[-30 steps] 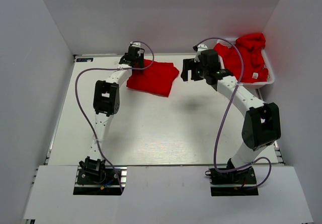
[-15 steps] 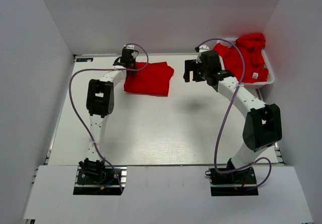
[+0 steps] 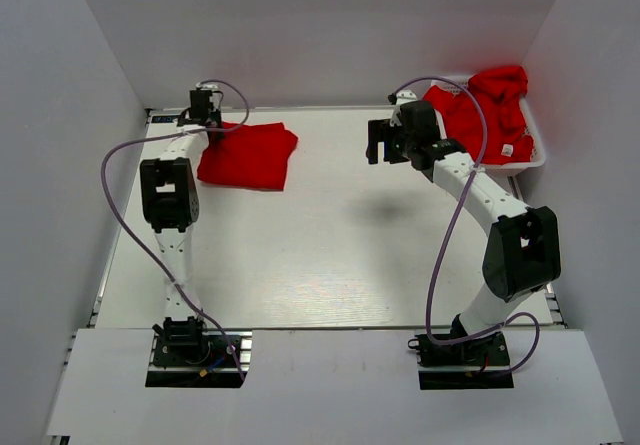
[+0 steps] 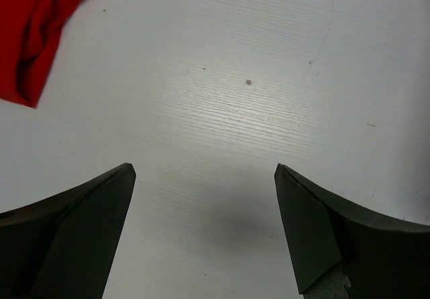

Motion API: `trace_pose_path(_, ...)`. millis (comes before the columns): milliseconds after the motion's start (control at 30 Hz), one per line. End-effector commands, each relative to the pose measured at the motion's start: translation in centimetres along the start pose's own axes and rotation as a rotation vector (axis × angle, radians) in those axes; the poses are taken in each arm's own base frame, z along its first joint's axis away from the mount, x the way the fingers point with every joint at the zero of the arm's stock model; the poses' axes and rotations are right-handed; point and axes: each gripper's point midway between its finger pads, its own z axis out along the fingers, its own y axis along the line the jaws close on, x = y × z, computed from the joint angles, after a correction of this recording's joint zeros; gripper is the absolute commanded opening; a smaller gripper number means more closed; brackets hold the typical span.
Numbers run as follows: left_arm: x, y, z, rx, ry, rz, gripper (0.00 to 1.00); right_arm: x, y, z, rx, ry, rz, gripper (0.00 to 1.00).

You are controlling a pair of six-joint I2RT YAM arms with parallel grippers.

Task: Fold and stack the t-shirts
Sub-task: Put the neatly folded tshirt into the corner of the board with the left arm

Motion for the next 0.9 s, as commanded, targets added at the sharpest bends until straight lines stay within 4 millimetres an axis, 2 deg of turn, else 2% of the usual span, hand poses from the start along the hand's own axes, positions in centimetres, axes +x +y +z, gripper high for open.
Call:
trace_pose_path(0, -6.3, 4.0, -2.6, -0.036, -0.122, -0.022, 0.00, -1.4, -0.4, -0.4, 0.019, -0.015, -0.012, 0.90)
trace_pose_path(33, -6.6, 5.6, -2.3, -0.064, -0.128, -0.025, 0.00, -2.0, -0.3, -0.3, 0.020, -0.025, -0.010, 0.90)
trace_pose_path(67, -6.0, 6.3, -1.6, -0.073, -0.110, -0.019, 0.00, -1.6, -0.3, -0.1, 0.022, -0.008, -0.010, 0.90)
trace_pose_path(100, -7.8, 7.5, -1.8, -0.111, -0.150, -0.031, 0.00, -1.7, -0.4, 0.1, 0.022, -0.007, -0.013, 0.90)
trace_pose_path(133, -8.0, 8.1, -1.5, -0.120, -0.150, -0.027, 0.00, -2.4, -0.3, 0.0, 0.022, -0.017, -0.010, 0.90)
trace_pose_path(167, -9.7, 9.5, -1.9, -0.146, -0.182, -0.041, 0.00, -2.1, -0.4, 0.4, 0.029, -0.004, -0.011, 0.90)
trace_pose_path(200, -9.1, 9.7, -0.8, -0.162, -0.173, -0.028, 0.00, -2.0, -0.4, 0.4, 0.030, 0.005, -0.017, 0.90)
trace_pose_path(233, -9.3, 10.6, -0.6, -0.174, -0.175, -0.022, 0.00, -2.5, -0.5, 0.6, 0.035, -0.002, -0.013, 0.90)
trace_pose_path(267, -10.3, 11.8, -0.8, -0.197, -0.200, -0.025, 0.00, -2.6, -0.6, 0.7, 0.043, -0.002, -0.012, 0.90)
trace_pose_path(367, -10.8, 13.6, -0.7, -0.229, -0.222, -0.018, 0.00, -2.7, -0.5, 1.0, 0.046, 0.010, -0.011, 0.90)
trace_pose_path(400, -10.8, 13.8, -0.6, -0.240, -0.229, -0.008, 0.00, -2.9, -0.6, 1.0, 0.048, 0.012, -0.011, 0.90)
trace_pose_path(433, -10.7, 14.6, -0.7, -0.251, -0.226, -0.004, 0.00, -2.8, 0.3, 1.2, 0.032, 0.017, -0.020, 0.90)
trace_pose_path(467, -11.0, 14.8, -0.7, -0.261, -0.237, -0.006, 0.00, -2.9, -0.5, 1.2, 0.046, 0.018, -0.010, 0.90)
trace_pose_path(533, -10.5, 16.2, -0.4, -0.286, -0.230, -0.006, 0.00, -3.2, -0.4, 1.4, 0.046, 0.016, -0.011, 0.90)
trace_pose_path(600, -10.1, 16.4, 0.1, -0.301, -0.226, 0.001, 0.00, -3.7, -0.5, 1.5, 0.048, 0.013, -0.007, 0.90)
trace_pose_path(633, -10.0, 17.2, 0.0, -0.319, -0.223, -0.005, 0.00, -3.7, -0.3, 1.4, 0.044, 0.014, -0.005, 0.90)
trace_pose_path(667, -10.6, 17.7, -0.4, -0.345, -0.242, -0.012, 0.00, -3.4, -0.3, 1.8, 0.041, 0.023, -0.006, 0.90)
trace_pose_path(700, -10.0, 17.8, 0.1, -0.354, -0.229, -0.012, 0.00, -3.6, -0.3, 1.7, 0.040, 0.022, 0.000, 0.90)
trace_pose_path(867, -10.9, 18.5, 0.2, -0.391, -0.265, -0.002, 0.01, -3.4, -0.2, 2.0, 0.035, 0.029, 0.007, 0.90)
